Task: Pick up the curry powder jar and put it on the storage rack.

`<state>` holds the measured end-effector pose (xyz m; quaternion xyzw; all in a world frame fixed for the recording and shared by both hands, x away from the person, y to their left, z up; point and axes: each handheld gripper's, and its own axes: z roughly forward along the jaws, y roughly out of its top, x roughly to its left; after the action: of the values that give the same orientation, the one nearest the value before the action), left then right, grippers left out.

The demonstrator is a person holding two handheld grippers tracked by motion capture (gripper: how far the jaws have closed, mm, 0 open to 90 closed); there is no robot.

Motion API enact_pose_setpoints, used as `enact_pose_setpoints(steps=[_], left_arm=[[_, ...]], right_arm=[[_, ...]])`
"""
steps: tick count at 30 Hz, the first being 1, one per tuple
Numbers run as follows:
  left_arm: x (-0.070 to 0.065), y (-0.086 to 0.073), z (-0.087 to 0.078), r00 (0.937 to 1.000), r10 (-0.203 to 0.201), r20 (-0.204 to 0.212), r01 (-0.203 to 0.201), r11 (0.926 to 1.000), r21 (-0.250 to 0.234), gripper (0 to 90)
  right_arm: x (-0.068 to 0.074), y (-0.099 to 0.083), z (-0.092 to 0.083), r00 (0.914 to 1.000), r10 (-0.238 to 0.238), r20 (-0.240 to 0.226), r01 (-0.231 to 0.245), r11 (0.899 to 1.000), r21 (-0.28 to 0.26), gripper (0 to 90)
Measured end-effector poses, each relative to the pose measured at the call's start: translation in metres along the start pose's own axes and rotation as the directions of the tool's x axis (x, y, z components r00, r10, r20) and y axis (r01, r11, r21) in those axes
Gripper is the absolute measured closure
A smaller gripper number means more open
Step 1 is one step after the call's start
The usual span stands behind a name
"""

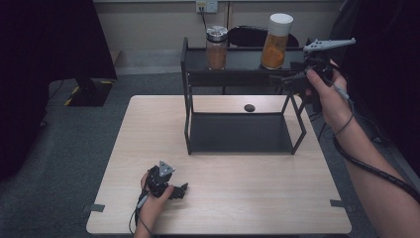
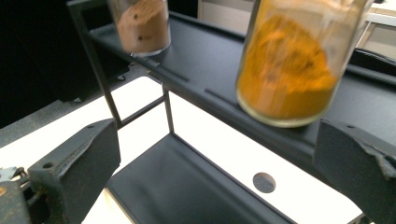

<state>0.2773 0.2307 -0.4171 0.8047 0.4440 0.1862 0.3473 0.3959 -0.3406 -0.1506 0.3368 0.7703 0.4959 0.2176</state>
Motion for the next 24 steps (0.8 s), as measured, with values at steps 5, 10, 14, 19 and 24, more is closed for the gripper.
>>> enact_pose_setpoints(steps=[5, 10, 14, 19, 24], left_arm=[[0.000, 0.000, 0.000, 1.0000, 0.000, 0.000, 0.000, 1.0000, 0.000, 0.1], [0.000, 0.000, 0.000, 1.0000, 0.000, 0.000, 0.000, 1.0000, 0.000, 0.1], [0.000, 0.000, 0.000, 1.0000, 0.000, 0.000, 0.000, 1.0000, 0.000, 0.1], [0.000, 0.000, 0.000, 1.0000, 0.000, 0.000, 0.000, 1.0000, 0.000, 0.1], [0.000, 0.000, 0.000, 1.0000, 0.000, 0.000, 0.000, 1.0000, 0.000, 0.1]], right_arm=[[0.000, -0.015, 0.002, 0.9999, -0.005, -0.013, 0.005, 1.000, 0.002, 0.1], [0.004, -0.029, 0.005, 0.9993, -0.026, -0.028, 0.027, 1.000, 0.011, 0.3], [0.006, -0.042, 0.006, 0.9982, -0.030, -0.052, 0.031, 0.999, 0.009, 0.4], [0.006, -0.057, 0.012, 0.9966, -0.024, -0.079, 0.025, 1.000, 0.014, 0.2], [0.008, -0.071, 0.021, 0.9946, -0.019, -0.102, 0.022, 0.999, 0.030, 0.2]])
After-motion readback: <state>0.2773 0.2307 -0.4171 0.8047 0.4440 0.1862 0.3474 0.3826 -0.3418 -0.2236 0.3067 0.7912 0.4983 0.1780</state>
